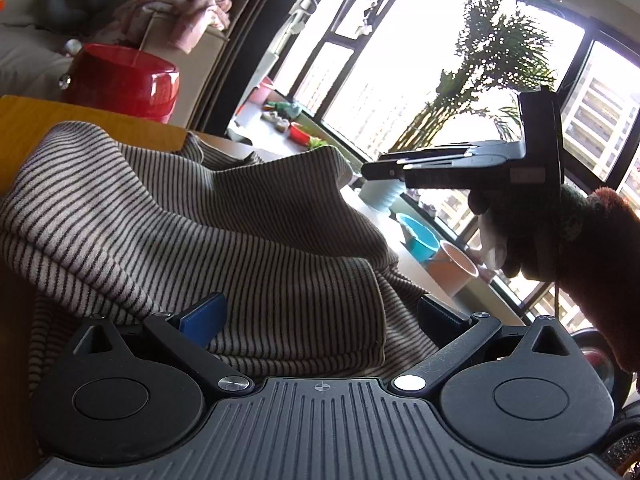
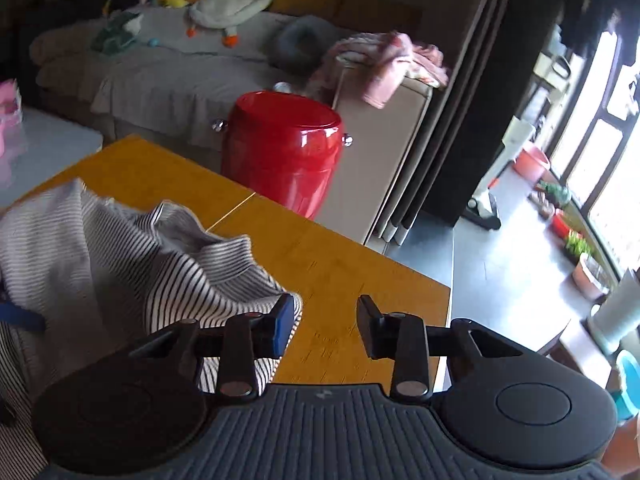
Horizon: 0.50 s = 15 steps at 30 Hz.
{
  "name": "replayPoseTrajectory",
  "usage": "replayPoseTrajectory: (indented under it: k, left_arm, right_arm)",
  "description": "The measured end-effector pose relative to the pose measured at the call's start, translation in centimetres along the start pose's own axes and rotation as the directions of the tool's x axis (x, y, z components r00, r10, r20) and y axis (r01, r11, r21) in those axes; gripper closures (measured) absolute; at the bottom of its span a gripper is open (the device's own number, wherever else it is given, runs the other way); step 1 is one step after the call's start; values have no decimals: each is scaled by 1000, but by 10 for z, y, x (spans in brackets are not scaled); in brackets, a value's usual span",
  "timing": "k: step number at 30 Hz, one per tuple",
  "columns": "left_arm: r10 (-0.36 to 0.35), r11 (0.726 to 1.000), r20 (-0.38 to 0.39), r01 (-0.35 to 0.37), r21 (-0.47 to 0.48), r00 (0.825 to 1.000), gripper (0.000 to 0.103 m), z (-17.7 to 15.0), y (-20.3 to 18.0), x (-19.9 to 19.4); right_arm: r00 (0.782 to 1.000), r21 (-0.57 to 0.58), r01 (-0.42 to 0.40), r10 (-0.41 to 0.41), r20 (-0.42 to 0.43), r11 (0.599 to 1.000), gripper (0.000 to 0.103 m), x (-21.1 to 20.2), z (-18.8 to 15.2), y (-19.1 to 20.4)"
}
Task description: Fold clothes
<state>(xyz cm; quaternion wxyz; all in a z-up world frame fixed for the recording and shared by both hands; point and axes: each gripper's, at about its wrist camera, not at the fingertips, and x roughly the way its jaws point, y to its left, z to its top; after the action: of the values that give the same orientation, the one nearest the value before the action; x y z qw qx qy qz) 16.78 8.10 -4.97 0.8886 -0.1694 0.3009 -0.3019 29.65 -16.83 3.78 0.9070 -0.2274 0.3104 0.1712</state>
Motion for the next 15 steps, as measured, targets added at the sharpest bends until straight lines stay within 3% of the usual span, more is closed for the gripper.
replayPoseTrajectory:
  k: [4, 6, 8, 11, 13, 15]
  left_arm:
    - [0, 1000, 0, 0, -2, 1000, 0, 0, 0, 0]
    - [-1, 1000, 0, 1, -3, 1000, 0, 0, 0, 0]
    - [-2, 1000, 0, 2, -6, 1000, 0, 0, 0, 0]
    - [-4, 1000, 0, 4, -9, 1000, 0, 0, 1, 0]
    - [-6, 1000, -1, 6, -12, 1000, 0, 0, 1, 0]
    - [-7, 1000, 0, 7, -14, 1000, 0, 0, 1, 0]
  right_arm:
    - [1000, -131, -1, 3, 13, 991, 74, 3, -5, 20]
    - [999, -266, 40, -33, 32, 963, 74, 5, -4, 33]
    - [1000, -342, 26, -21, 19, 939, 74, 10, -4, 41]
    - [998, -317, -46, 58, 29, 947, 73, 12, 5, 49]
    - [998, -306, 52, -42, 39, 951, 72, 22, 11, 49]
    - [984, -299, 178, -172, 47, 937, 72, 32, 12, 41]
